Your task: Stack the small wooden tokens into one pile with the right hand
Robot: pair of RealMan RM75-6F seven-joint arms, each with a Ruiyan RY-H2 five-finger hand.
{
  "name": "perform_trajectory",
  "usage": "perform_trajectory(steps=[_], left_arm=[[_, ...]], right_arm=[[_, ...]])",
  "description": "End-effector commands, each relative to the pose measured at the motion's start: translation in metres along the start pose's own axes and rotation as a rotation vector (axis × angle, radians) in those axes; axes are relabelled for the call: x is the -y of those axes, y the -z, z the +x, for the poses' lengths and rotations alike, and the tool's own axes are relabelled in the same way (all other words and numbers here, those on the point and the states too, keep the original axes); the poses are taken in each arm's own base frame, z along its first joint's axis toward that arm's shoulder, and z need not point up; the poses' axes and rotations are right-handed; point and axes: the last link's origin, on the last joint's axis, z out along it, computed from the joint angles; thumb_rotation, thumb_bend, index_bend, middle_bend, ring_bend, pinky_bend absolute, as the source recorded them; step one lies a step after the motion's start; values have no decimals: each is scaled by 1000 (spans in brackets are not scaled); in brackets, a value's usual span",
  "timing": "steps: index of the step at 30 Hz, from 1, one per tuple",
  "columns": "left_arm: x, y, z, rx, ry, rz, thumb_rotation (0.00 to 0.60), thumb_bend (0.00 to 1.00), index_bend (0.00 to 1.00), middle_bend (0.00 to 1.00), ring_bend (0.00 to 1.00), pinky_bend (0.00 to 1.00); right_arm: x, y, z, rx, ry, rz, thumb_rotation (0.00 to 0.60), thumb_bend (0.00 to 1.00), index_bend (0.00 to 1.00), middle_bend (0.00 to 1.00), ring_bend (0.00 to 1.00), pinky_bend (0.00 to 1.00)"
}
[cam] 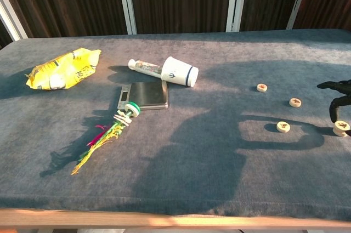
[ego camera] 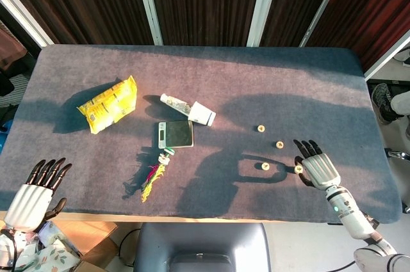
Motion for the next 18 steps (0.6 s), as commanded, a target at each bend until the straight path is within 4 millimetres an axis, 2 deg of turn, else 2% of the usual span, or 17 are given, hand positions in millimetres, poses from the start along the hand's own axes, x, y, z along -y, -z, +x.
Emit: perform_trajectory(steps=[1, 10, 18], left_arm=[[0, 0, 0, -1, 1, 0, 600, 364, 0, 0, 0, 41], [0, 0, 0, -3, 3, -1, 600, 363, 0, 0, 0, 41], [-1, -1, 0, -2, 2, -1, 600, 363, 0, 0, 0, 41]], right_arm=[[0, 0, -1, 9, 5, 0, 600, 525, 551, 0, 0, 0], [-1, 2, 0, 25, 1, -8, 600, 524, 407, 0, 0, 0], [4, 3, 20, -54, -44, 10, 600, 524, 393, 0, 0, 0]])
